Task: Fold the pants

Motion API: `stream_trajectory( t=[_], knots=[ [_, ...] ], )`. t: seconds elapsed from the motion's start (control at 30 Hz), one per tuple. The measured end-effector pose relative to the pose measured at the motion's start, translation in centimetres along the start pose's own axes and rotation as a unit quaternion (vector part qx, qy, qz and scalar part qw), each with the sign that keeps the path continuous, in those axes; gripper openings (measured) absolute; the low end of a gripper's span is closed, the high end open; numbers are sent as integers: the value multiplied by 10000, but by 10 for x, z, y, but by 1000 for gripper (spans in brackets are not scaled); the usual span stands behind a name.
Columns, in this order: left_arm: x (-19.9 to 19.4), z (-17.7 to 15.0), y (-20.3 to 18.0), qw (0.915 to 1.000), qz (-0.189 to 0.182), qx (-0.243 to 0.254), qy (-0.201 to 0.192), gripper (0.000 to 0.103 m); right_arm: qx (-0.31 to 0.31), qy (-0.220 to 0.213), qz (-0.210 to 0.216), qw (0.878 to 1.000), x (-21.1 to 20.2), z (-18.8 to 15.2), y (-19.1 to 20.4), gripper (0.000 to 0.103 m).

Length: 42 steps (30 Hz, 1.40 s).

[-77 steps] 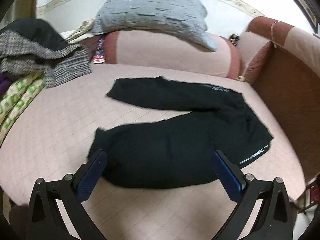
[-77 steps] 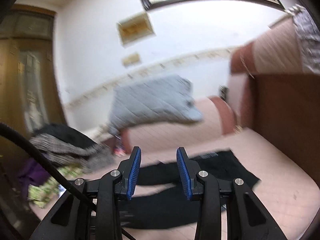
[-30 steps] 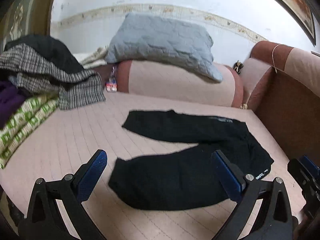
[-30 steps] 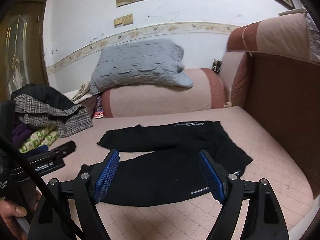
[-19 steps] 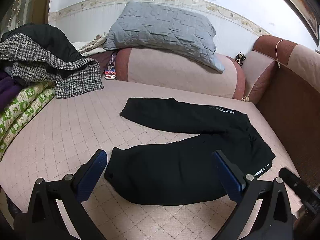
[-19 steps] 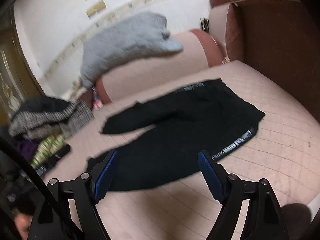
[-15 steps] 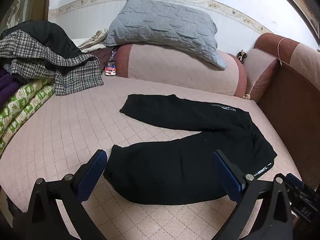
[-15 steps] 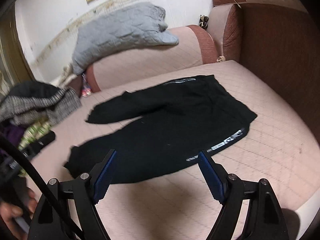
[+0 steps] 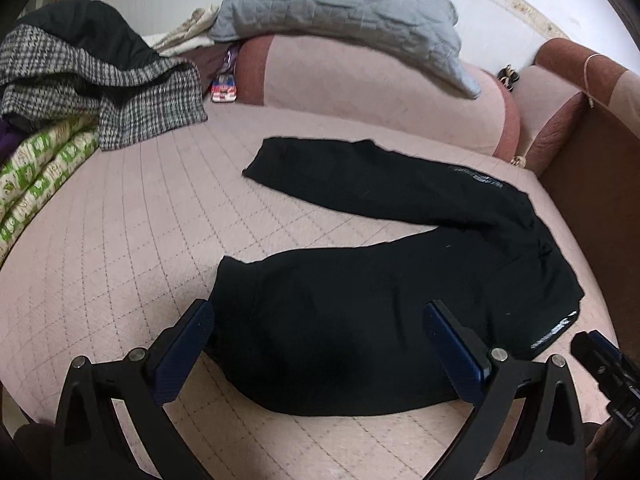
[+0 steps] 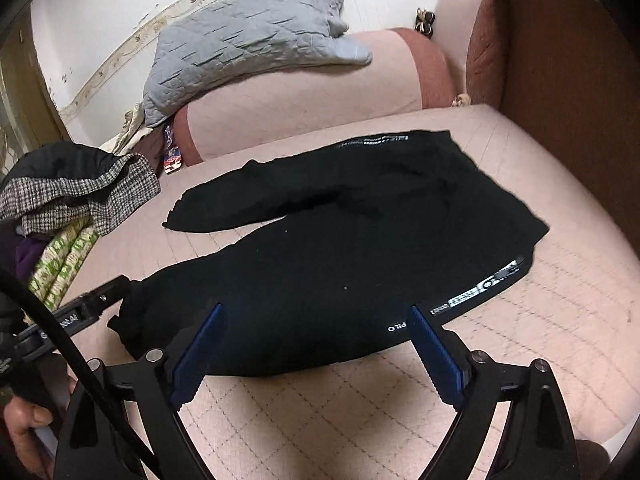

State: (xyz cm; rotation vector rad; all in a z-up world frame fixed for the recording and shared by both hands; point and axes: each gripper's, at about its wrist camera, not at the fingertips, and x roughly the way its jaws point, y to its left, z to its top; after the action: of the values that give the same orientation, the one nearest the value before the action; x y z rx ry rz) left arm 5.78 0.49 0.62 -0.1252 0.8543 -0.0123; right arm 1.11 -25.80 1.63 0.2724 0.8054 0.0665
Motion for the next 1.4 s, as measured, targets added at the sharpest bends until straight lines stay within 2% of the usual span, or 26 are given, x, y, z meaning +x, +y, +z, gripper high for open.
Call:
stream_trajectory(
  t=[0.17, 0.37, 0.47, 0.6, 0.77, 0.87, 0.93, 1.07, 1.17, 1.27, 1.3, 1.33, 1.37, 1.4],
  knots=[
    [20, 18, 23, 9995, -189, -125, 217, 103, -81, 138, -111, 9998, 17, 15, -9, 94],
    [61, 82, 56, 9970, -560, -277, 451, 103, -336, 209, -311, 9987, 55, 89, -39, 94],
    [100, 122, 68, 9965, -614, -283, 497, 103, -457, 381, -357, 9976, 95, 134, -57, 94],
    [157, 156, 73, 9955, -663, -188, 653, 103, -286, 672, -293, 9969, 156, 191, -87, 94],
    [214, 184, 81, 9925, -838, -283, 843, 103, -805, 1048, -407, 9904, 231, 240, -92, 93],
    [242, 193, 85, 9901, -999, -339, 923, 103, -1012, 1276, -541, 9852, 272, 254, -98, 90],
    [250, 196, 83, 9910, -1021, -264, 824, 103, -1045, 1391, -575, 9831, 293, 259, -103, 89],
    [261, 202, 69, 9919, -1040, 187, 706, 103, -1164, 1659, -188, 9791, 318, 260, -111, 89],
    [268, 203, 58, 9915, -1003, 480, 678, 103, -1293, 1701, 32, 9769, 329, 264, -112, 95],
    [267, 198, 47, 9907, -1013, 621, 664, 103, -1540, 1705, -2, 9733, 335, 264, -107, 96],
    [265, 196, 42, 9895, -1045, 697, 714, 101, -1617, 1683, 11, 9724, 335, 263, -105, 96],
    [263, 195, 39, 9889, -1063, 770, 692, 78, -1661, 1674, 31, 9718, 334, 263, -105, 89],
    [259, 194, 36, 9883, -1054, 870, 670, 32, -1708, 1648, 37, 9714, 333, 262, -106, 81],
    [258, 194, 34, 9877, -1028, 937, 710, 12, -1735, 1610, 81, 9716, 328, 260, -105, 54]
  ],
)
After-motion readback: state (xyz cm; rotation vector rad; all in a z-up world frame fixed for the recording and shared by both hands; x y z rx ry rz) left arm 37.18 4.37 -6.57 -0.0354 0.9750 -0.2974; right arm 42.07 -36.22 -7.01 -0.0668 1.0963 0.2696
